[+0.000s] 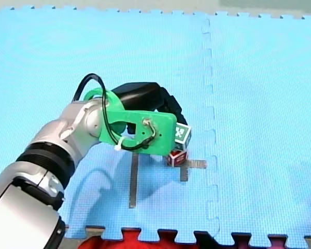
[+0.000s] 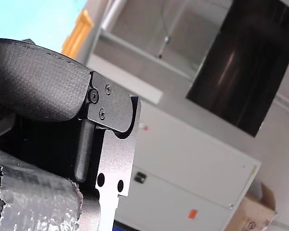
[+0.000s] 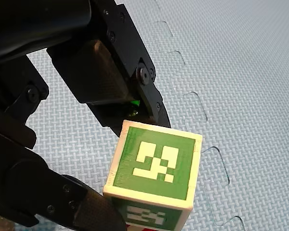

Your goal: Stack cube left

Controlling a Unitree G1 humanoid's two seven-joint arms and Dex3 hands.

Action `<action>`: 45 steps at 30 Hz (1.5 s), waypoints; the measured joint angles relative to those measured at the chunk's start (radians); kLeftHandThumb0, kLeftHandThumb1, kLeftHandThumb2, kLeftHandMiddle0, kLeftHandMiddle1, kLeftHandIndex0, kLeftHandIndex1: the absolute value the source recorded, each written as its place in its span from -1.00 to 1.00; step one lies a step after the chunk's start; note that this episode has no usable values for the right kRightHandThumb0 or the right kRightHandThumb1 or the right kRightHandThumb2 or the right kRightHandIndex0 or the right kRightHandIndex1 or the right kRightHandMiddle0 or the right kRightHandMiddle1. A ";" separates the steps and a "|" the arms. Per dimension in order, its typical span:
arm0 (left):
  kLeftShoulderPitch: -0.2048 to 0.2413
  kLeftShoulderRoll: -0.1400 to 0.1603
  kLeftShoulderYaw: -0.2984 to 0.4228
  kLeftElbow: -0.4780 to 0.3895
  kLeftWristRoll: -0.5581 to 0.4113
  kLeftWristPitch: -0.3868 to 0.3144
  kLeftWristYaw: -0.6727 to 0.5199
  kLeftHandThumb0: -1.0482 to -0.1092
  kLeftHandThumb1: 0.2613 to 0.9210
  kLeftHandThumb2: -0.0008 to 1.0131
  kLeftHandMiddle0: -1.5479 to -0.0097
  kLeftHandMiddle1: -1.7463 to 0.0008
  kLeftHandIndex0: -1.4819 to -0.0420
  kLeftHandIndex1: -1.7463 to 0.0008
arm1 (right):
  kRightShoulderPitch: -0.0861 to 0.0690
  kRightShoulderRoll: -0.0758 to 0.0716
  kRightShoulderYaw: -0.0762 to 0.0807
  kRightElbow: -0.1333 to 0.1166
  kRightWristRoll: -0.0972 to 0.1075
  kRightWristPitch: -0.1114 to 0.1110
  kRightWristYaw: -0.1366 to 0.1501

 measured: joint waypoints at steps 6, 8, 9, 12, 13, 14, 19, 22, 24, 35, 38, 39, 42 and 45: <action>0.000 0.001 0.000 0.000 0.000 -0.002 -0.001 0.16 0.60 -1.00 -0.34 -1.00 -0.79 1.00 | 0.002 0.000 0.001 -0.007 0.006 0.001 0.009; 0.000 0.002 0.000 0.000 0.000 -0.004 -0.002 0.16 0.61 -1.00 -0.34 -1.00 -0.79 1.00 | 0.003 0.001 0.001 -0.011 0.010 0.002 0.015; 0.000 0.002 0.000 0.000 0.000 -0.005 -0.003 0.16 0.61 -1.00 -0.34 -1.00 -0.79 1.00 | 0.003 0.001 0.001 -0.013 0.011 0.003 0.017; 0.000 0.003 0.000 0.000 0.000 -0.006 -0.003 0.16 0.61 -1.00 -0.34 -1.00 -0.79 1.00 | 0.004 0.003 0.001 -0.016 0.015 0.006 0.021; 0.000 0.003 0.000 0.000 0.000 -0.006 -0.003 0.16 0.61 -1.00 -0.34 -1.00 -0.79 1.00 | 0.004 0.003 0.001 -0.017 0.016 0.006 0.021; 0.000 0.003 0.000 0.000 0.000 -0.007 -0.004 0.16 0.61 -1.00 -0.34 -1.00 -0.79 1.00 | 0.004 0.003 0.000 -0.017 0.016 0.007 0.022; -0.001 0.005 -0.001 0.000 0.001 -0.008 -0.005 0.16 0.61 -1.00 -0.34 -1.00 -0.79 1.00 | 0.004 0.004 -0.001 -0.021 0.021 0.007 0.024; -0.001 0.006 -0.003 0.000 0.002 -0.008 -0.009 0.16 0.61 -1.00 -0.34 -1.00 -0.79 1.00 | 0.004 0.005 -0.002 -0.024 0.021 0.009 0.025; -0.002 0.007 -0.005 -0.001 0.003 -0.006 -0.013 0.16 0.61 -1.00 -0.34 -1.00 -0.79 1.00 | 0.004 0.006 -0.003 -0.026 0.021 0.009 0.025; 0.000 0.008 -0.010 -0.002 0.008 0.002 -0.027 0.16 0.63 -0.99 -0.35 -1.00 -0.79 1.00 | 0.009 0.010 -0.005 -0.029 0.021 0.009 0.025; 0.000 0.007 -0.012 0.001 0.011 0.003 -0.026 0.16 0.64 -0.99 -0.34 -1.00 -0.79 1.00 | 0.012 0.012 -0.007 -0.035 0.019 0.009 0.025; 0.000 0.006 -0.012 0.002 0.012 0.003 -0.026 0.16 0.64 -0.99 -0.34 -1.00 -0.79 1.00 | 0.013 0.012 -0.007 -0.037 0.018 0.009 0.025; 0.001 0.004 -0.014 0.007 0.018 0.004 -0.021 0.16 0.64 -0.99 -0.34 -1.00 -0.79 1.00 | 0.016 0.014 -0.008 -0.042 0.017 0.009 0.025; 0.002 0.001 -0.016 0.011 0.021 0.004 -0.015 0.16 0.65 -0.99 -0.34 -1.00 -0.80 1.00 | 0.017 0.015 -0.008 -0.043 0.013 0.009 0.025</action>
